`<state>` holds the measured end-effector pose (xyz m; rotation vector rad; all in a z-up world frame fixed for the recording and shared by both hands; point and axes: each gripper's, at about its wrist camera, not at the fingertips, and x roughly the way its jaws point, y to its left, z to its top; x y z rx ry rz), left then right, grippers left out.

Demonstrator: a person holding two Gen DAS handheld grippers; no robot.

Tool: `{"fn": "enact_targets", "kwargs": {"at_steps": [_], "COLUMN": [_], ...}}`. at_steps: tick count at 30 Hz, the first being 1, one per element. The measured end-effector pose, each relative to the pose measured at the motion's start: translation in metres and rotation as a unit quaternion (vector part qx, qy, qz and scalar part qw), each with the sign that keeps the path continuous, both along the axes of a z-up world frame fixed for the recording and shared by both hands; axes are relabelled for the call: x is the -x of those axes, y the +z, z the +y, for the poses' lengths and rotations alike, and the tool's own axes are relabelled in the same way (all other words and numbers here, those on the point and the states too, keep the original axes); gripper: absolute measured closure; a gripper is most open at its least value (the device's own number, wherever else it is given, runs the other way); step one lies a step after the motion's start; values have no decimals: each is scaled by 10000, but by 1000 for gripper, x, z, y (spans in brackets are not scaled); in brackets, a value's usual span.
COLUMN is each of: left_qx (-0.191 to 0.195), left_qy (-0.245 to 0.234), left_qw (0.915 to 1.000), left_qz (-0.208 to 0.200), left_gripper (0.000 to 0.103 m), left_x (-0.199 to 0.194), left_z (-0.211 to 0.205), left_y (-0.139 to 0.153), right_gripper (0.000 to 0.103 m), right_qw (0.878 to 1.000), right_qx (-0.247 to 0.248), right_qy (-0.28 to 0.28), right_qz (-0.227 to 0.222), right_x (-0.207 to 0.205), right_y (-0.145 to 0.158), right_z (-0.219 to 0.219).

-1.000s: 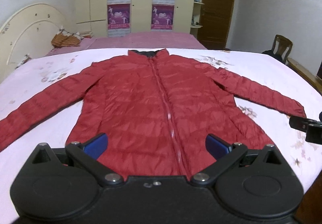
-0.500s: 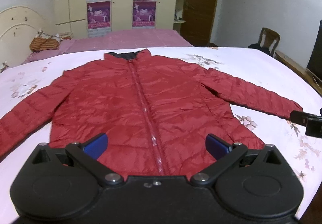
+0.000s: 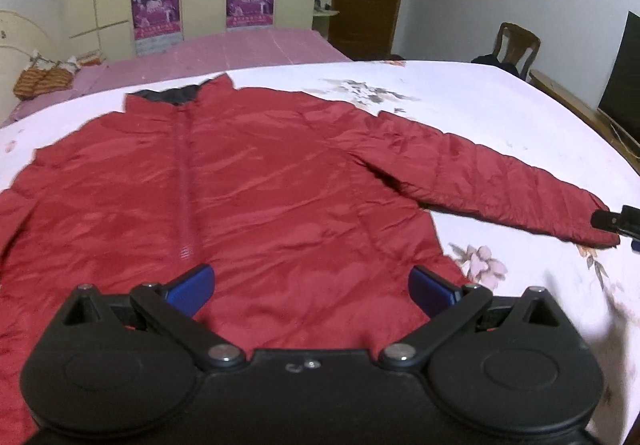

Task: Fold large clothes
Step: 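Reach the right gripper to a sleeve cuff and close on it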

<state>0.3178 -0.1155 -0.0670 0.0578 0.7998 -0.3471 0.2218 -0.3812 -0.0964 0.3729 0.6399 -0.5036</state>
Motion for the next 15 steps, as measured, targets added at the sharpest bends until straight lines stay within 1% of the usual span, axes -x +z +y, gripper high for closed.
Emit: {"fn": "enact_targets", "kwargs": {"at_steps": [2,3,4,5,7,12,15], "left_qx": [2,12,11,5,-39,-141,-204], "left_qy": [25,33,43,53,63,123,264], "left_qw": [10000,9999,9999,9999,9998,9996,9992], "left_qz": [60,108,135,157,199,222,234], "left_gripper": [0,0,0,0,0,0,0], "left_x": [-10,-15,-19,-22,-28,-40,-50], "left_z": [-11,-15,-19,-23,-29,-38,-37], "left_y": [-6,-9,-11,-13,-17,-24,-26], "right_gripper": [1,6,37,47,47,47,47], "right_qw": [9994,9986,9974,9955,9910,9812,9760], "right_qx": [-247,-365,-549,-751,-1109,-1555,-1653], "right_qy": [-245,-356,-444,-561,-732,-1050,-1219], "right_qz": [-78,-106,-124,-101,-179,-445,-726], "right_x": [2,3,4,1,2,14,18], "right_y": [-8,-14,-20,-28,-39,-52,-55], "right_z": [-24,-36,-47,-57,-75,-101,-112]}}
